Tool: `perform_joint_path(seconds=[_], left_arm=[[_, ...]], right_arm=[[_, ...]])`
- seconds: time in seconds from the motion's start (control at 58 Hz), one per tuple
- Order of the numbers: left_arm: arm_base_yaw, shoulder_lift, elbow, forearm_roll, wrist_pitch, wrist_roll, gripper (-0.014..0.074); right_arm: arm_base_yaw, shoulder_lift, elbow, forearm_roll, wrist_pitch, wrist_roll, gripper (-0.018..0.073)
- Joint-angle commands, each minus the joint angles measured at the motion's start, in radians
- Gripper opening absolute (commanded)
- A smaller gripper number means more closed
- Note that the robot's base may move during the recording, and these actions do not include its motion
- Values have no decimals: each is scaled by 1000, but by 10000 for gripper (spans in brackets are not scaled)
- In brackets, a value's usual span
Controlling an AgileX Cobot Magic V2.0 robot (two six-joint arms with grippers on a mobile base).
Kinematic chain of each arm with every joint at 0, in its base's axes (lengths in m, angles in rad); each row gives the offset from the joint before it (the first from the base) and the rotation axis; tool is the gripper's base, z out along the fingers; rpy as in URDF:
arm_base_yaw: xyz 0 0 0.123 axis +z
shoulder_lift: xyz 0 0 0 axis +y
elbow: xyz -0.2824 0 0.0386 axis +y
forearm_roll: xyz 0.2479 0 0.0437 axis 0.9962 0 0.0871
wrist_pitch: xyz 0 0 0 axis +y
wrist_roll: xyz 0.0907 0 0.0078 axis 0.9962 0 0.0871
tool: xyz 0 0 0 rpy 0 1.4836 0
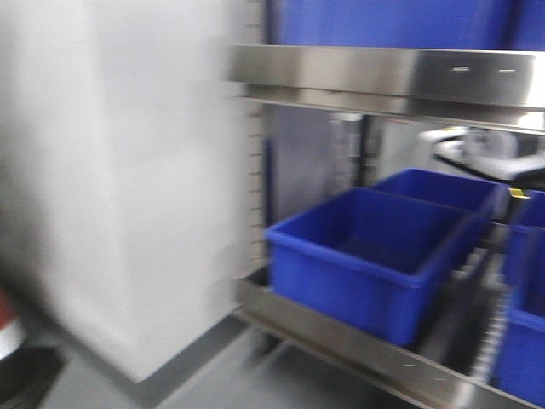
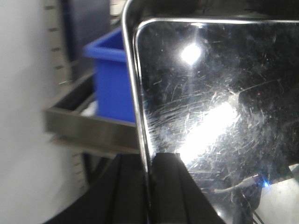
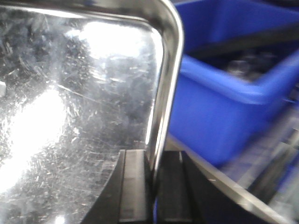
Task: Stack silver trays without gaps
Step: 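Drive the base across the room to the other shelf, then align the base at the shelf with the tray held above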
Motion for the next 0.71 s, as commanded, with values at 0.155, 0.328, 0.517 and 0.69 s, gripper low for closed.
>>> perform_joint_path(seconds=[0.155,0.328,0.517,0.69], left_arm=[[1,-15,-5,20,-37,10,-20],[1,-15,-5,20,-37,10,-20],[1,-15,-5,20,-37,10,-20],[1,-15,-5,20,-37,10,-20]], right_arm=[[-6,-12,-10,-24,-44,-22,-79],[-6,-12,-10,-24,-44,-22,-79],[-6,-12,-10,-24,-44,-22,-79],[-6,-12,-10,-24,-44,-22,-79]])
